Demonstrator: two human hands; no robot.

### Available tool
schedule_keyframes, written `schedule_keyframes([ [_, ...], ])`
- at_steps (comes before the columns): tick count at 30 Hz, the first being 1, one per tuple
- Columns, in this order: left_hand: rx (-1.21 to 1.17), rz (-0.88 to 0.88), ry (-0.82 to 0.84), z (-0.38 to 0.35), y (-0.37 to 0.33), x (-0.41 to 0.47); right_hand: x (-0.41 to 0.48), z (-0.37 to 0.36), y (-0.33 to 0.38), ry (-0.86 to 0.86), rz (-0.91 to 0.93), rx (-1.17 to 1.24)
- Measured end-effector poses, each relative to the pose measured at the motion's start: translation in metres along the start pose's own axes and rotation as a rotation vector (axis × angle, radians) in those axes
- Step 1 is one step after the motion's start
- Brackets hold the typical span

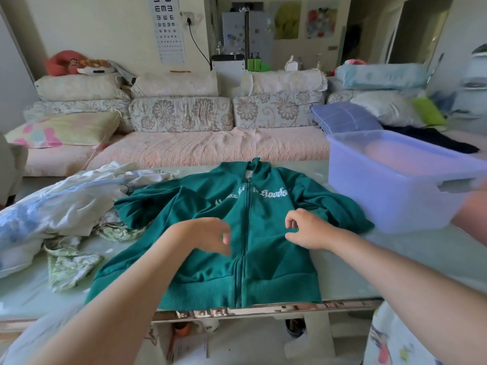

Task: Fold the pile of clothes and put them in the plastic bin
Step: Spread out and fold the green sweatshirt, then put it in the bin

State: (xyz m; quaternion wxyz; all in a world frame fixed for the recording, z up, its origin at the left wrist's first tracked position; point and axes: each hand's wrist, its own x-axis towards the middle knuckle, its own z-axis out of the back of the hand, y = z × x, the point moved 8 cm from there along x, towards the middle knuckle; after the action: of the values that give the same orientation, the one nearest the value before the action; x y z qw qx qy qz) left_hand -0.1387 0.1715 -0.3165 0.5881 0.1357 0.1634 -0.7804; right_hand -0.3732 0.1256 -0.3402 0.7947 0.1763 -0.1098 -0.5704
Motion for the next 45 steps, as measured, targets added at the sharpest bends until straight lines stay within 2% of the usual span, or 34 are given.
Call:
schedule_keyframes([
  [1,-0.091,-0.091,-0.007,0.000,-0.025,0.000,-0.002,0.000,-0.001,-0.010,-0.021,-0.011],
  [3,-0.191,-0.197,0.086,-0.017,-0.067,-0.001,-0.006,0.000,-0.001,0.010,-0.058,-0.072],
  [5,-0.019,-0.227,0.143,-0.041,-0.090,0.002,-0.012,-0.003,-0.001,0.074,-0.080,-0.135],
  [7,0.189,-0.255,0.069,-0.051,-0.097,0.009,-0.021,-0.005,-0.002,0.126,-0.118,-0.126],
  [8,0.219,-0.274,0.012,-0.049,-0.099,0.010,-0.024,-0.006,-0.004,0.137,-0.135,-0.074],
  [12,-0.003,-0.266,-0.088,-0.024,-0.089,0.010,-0.034,-0.011,0.001,0.179,-0.075,0.219],
  [15,-0.165,-0.238,-0.108,-0.004,-0.067,0.013,-0.044,-0.017,0.010,0.310,0.020,0.300],
  [17,-0.312,-0.187,-0.087,0.002,-0.049,0.015,-0.050,-0.021,0.017,0.325,0.041,0.309],
  [19,-0.366,-0.141,-0.114,0.004,-0.037,0.017,-0.046,-0.025,0.016,0.199,0.026,0.285],
  [22,-0.409,-0.102,-0.192,0.012,-0.036,0.017,-0.035,-0.014,0.010,-0.067,-0.044,0.395],
  [24,-0.414,-0.109,-0.269,0.022,-0.043,0.014,-0.034,-0.001,0.005,-0.158,-0.080,0.321],
  [27,-0.387,-0.117,-0.373,0.035,-0.048,0.009,-0.034,0.002,-0.008,-0.104,-0.162,0.171],
  [29,-0.369,-0.129,-0.426,0.039,-0.050,0.008,-0.041,0.001,-0.013,-0.060,-0.248,0.230],
  [30,-0.347,-0.143,-0.456,0.042,-0.052,0.008,-0.044,0.008,-0.013,-0.104,-0.262,0.259],
  [32,-0.287,-0.189,-0.536,0.050,-0.058,0.003,-0.052,0.041,-0.007,-0.368,-0.148,0.218],
  [34,-0.251,-0.261,-0.598,0.062,-0.065,-0.006,-0.066,0.073,0.009,-0.614,0.131,0.084],
  [36,-0.223,-0.273,-0.491,0.063,-0.066,-0.007,-0.081,0.088,0.031,-0.695,0.399,-0.242],
  [37,-0.192,-0.249,-0.360,0.056,-0.065,-0.006,-0.083,0.085,0.037,-0.611,0.468,-0.400],
  [38,-0.130,-0.225,-0.201,0.043,-0.067,-0.005,-0.083,0.076,0.039,-0.431,0.435,-0.526],
  [40,0.025,-0.205,0.114,0.007,-0.075,-0.009,-0.082,0.040,0.028,0.042,0.223,-0.729],
  [41,0.070,-0.201,0.260,-0.012,-0.080,-0.012,-0.085,0.023,0.020,0.219,0.132,-0.760],
  [43,0.040,-0.175,0.443,-0.037,-0.089,-0.016,-0.089,0.004,0.004,0.395,-0.026,-0.634],
  [45,-0.117,-0.141,0.421,-0.039,-0.090,-0.011,-0.092,0.003,-0.001,0.480,-0.131,-0.261],
])
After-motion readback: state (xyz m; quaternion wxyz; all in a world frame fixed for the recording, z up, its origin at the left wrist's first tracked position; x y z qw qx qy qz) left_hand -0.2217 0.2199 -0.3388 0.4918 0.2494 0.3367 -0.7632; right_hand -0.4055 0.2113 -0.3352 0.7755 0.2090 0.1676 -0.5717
